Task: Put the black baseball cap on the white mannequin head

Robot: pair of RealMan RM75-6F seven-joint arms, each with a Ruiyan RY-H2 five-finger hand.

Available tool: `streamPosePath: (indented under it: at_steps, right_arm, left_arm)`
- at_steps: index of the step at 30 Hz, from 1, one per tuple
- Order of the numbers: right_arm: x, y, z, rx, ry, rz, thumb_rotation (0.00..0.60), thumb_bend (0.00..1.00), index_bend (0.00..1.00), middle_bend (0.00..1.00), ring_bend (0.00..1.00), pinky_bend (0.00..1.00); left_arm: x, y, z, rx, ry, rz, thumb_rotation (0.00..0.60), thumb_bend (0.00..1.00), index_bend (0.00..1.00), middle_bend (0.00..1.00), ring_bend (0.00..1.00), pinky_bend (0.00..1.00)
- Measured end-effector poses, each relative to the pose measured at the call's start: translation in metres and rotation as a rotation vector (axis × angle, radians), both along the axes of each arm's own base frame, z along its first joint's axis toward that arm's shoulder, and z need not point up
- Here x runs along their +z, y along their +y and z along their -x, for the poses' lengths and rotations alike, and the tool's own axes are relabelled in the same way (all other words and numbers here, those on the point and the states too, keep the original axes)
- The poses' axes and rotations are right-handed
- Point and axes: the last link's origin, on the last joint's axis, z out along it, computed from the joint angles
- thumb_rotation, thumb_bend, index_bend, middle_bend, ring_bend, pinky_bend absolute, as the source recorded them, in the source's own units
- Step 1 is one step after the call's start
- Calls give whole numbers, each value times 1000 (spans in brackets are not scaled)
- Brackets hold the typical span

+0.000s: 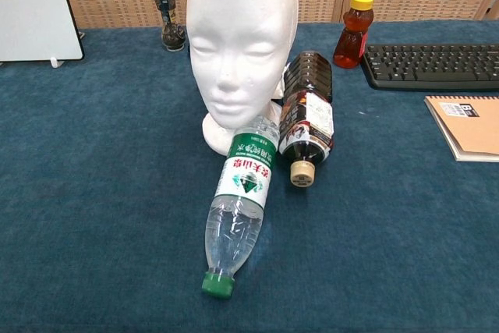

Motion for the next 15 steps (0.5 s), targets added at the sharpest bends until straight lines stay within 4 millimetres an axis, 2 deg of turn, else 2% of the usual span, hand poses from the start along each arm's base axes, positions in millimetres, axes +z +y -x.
streamPosePath:
  at_steps: [12, 15]
  right_arm:
    - [-2, 0, 4, -1, -10, -2, 600, 230, 404, 461, 503, 579]
    - [-2, 2, 5, -6, -12, 4, 600, 229, 403, 461, 503, 578]
  left_arm:
    - [-12, -18, 8, -30, 79, 7, 600, 597, 718, 507, 450, 709]
    - [-21, -25, 14, -30, 105, 19, 600, 597, 718, 508, 450, 708]
